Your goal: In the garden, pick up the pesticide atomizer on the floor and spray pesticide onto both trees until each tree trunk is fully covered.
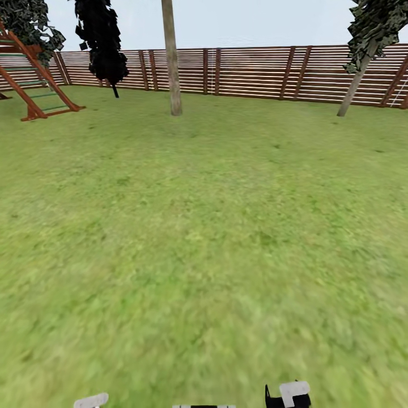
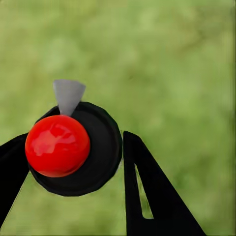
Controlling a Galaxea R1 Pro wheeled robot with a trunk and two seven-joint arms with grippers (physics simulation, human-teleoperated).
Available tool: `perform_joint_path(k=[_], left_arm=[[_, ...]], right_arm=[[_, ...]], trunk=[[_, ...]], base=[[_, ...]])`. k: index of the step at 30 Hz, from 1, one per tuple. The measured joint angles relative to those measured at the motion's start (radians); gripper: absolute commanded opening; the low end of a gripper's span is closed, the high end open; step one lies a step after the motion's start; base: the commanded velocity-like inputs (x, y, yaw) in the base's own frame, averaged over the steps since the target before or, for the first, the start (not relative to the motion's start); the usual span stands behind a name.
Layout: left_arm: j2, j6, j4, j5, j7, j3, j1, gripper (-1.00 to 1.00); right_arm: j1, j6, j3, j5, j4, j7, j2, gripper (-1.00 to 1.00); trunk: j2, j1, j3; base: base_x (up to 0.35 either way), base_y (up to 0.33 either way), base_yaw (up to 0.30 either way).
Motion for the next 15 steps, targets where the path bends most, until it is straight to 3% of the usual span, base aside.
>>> perform_joint_path(k=[15], left_arm=[[0.000,0.000,0.000,0.000,0.000,0.000,0.000,-1.00]], right_arm=[[0.000,0.000,0.000,0.000,0.000,0.000,0.000,1.00]], trunk=[[0.000,0.000,0.000]], base=[[0.336,0.000,0.000]])
